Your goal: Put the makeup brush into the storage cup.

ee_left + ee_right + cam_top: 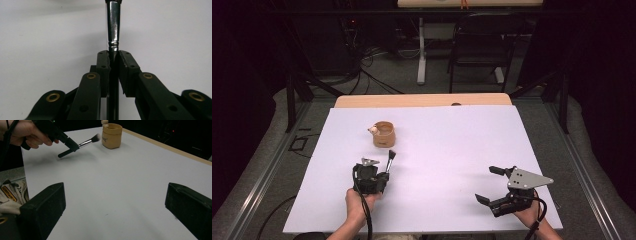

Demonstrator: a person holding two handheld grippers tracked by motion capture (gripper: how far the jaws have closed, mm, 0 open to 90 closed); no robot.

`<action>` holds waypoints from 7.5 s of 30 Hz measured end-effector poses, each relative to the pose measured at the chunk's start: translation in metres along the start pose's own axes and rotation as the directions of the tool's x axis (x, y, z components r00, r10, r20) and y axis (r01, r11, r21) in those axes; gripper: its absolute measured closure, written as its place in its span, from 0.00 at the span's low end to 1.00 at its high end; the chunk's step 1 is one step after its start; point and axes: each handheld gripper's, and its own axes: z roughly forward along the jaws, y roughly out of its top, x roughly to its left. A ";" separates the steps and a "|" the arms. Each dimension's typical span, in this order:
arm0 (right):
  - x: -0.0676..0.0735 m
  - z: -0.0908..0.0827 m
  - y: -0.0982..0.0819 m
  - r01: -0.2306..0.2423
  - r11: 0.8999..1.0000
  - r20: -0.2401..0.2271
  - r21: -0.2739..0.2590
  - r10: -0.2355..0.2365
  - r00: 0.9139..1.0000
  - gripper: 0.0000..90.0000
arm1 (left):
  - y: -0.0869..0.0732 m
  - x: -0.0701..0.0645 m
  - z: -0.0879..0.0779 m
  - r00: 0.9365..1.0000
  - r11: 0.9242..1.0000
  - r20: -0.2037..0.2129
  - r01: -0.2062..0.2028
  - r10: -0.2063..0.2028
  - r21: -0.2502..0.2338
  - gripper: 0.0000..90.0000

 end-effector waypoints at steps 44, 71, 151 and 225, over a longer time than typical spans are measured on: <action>0.001 0.009 -0.004 -0.008 0.999 0.006 0.053 0.007 1.000 0.03 | 0.031 0.018 -0.018 0.986 0.934 0.097 -0.095 0.136 -0.345 0.88; -0.001 0.010 -0.005 -0.010 0.998 0.013 0.061 0.010 1.000 0.03 | 0.055 0.029 -0.012 0.987 0.898 0.065 -0.105 0.146 -0.428 0.88; -0.003 0.009 -0.006 -0.020 0.998 0.021 0.066 0.019 1.000 0.03 | 0.121 0.043 0.038 0.993 0.860 -0.017 -0.109 0.115 -0.499 0.88; -0.003 0.007 -0.006 -0.020 0.998 0.026 0.061 0.018 0.999 0.03 | 0.115 0.048 0.020 0.981 0.861 -0.019 -0.179 0.194 -0.475 0.12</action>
